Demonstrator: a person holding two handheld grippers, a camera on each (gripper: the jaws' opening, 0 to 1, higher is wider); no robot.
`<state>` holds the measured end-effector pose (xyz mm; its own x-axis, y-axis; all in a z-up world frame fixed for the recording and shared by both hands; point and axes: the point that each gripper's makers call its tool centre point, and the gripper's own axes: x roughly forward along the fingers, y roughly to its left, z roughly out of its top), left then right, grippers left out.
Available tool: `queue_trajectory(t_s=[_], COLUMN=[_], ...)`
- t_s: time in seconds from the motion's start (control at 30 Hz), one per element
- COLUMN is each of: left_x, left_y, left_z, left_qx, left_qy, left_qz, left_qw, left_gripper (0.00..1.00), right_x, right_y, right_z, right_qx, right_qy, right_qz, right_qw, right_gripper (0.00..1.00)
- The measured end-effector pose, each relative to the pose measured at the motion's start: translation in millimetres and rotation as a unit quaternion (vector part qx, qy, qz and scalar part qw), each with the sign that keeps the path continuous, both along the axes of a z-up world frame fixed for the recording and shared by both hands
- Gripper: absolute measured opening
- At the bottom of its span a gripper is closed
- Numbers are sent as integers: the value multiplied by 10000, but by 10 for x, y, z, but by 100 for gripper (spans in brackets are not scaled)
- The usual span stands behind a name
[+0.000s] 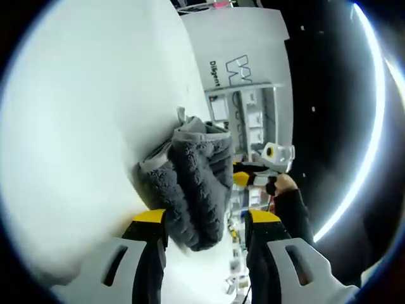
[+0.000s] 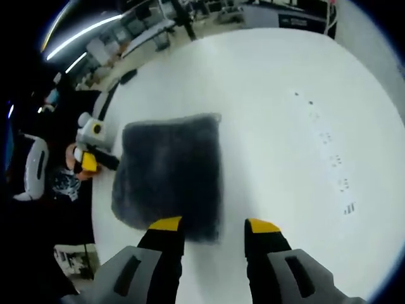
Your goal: Open the folded towel by lifting each exposed corner and separating the folded layers until the towel lies flat within the target outline without major curled edges
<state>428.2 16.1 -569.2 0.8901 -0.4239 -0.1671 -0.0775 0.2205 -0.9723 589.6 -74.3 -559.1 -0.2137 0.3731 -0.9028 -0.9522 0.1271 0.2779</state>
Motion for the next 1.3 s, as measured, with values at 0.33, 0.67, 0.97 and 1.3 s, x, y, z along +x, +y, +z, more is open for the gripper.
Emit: queue_trajectory(t_s=[0.33, 0.67, 0.97, 1.3], left_x=[43, 66, 103, 166], left_y=[-12, -10, 14, 83], left_z=[-9, -80, -99, -107], left_qx=[73, 172, 395, 550], left_qy=[22, 91, 12, -81], left_qz=[27, -17, -137, -337], left_qw=[10000, 9998, 9991, 9979], left_gripper=[45, 32, 18, 8], right_x=[-19, -144, -153, -108], right_y=[14, 124, 116, 78], right_z=[-98, -153, -183, -155], right_qx=[99, 66, -54, 59], right_qy=[267, 423, 536, 626], right_qz=[51, 290, 213, 8], right_qw=[9996, 9987, 9983, 9980], right_gripper=[32, 22, 14, 6])
